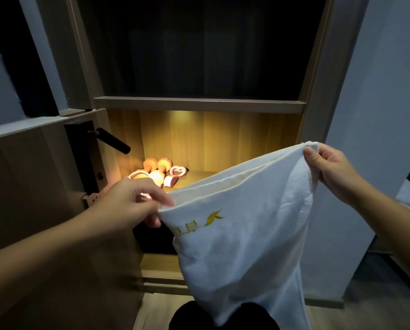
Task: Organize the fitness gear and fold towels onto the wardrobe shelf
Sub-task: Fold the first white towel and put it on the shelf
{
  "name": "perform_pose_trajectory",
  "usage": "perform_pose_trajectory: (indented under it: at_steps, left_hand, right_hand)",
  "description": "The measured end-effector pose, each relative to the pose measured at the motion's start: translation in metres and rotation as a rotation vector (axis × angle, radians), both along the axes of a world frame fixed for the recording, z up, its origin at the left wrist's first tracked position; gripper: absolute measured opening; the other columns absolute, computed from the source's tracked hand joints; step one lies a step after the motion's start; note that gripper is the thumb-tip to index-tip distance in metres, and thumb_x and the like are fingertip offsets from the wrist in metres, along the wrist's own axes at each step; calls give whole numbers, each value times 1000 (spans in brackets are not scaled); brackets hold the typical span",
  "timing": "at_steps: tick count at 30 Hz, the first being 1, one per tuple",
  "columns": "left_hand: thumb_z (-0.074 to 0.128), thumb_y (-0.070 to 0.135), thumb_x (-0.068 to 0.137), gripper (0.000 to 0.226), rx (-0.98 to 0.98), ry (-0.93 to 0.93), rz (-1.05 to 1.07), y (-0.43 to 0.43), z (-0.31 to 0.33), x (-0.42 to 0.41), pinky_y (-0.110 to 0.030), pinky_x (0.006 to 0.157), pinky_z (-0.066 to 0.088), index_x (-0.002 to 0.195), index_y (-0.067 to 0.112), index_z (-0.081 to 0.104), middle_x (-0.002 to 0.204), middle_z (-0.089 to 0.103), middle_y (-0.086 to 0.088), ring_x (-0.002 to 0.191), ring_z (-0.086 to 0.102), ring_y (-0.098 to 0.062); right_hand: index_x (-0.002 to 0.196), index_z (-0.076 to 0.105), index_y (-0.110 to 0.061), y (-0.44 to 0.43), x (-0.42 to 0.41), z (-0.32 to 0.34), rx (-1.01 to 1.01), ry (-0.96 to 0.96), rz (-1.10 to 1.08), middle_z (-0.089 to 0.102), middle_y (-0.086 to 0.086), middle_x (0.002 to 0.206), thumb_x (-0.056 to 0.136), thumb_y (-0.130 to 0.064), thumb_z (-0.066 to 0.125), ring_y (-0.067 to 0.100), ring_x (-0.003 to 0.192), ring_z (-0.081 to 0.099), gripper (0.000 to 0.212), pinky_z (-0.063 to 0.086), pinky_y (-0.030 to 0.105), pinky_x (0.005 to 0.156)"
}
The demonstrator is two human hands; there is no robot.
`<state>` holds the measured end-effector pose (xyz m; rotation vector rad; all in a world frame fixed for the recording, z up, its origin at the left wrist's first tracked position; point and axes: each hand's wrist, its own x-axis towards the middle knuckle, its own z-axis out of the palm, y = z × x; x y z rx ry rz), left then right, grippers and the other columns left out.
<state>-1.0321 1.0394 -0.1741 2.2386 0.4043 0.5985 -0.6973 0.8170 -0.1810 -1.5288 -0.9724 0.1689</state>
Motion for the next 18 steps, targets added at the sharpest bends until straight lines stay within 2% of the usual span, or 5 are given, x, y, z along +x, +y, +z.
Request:
perform_pose_trajectory:
  at_steps: [5,9,13,16,18]
  left_hand:
    - [53,25,94,22,593,419,-281,12,-5,-14,-19,75,49,105,32,71,98,51,19,88,56,0]
    - [43,64,84,41,831,491,-307,18,-20,-13,-19,74,50,101,33,64,99,46,21,88,52,-1]
    - [70,37,84,14,847,253,-279,27,-22,-6,-26,67,54,85,25,62,101,48,13,85,55,-7]
    - [73,20,83,11,841,133,-275,38,0,8,-36,67,55,85,11,66,106,52,-1,84,58,-18]
    - [69,17,86,10,802,8,-178,52,28,25,-32,74,50,90,8,66,109,53,-4,88,57,-19]
  right_hand:
    - [98,63,-26,5,-6,0,-41,-34,-5,68,-12,88,81,-47,55,11,87,68,28,57,19,65]
    - [100,63,-24,11,-10,-1,-71,-70,-33,65,-3,98,83,-48,52,17,91,65,31,56,25,72]
    - [105,62,-20,12,-3,-2,-90,-81,-73,63,1,103,91,-43,51,20,97,63,29,56,34,81]
    - [105,61,-21,10,3,7,-76,-47,-106,63,1,102,93,-44,51,21,97,63,28,55,34,81]
    - [101,62,-22,13,11,23,33,-13,-164,64,0,97,98,-39,50,18,91,62,21,54,36,81]
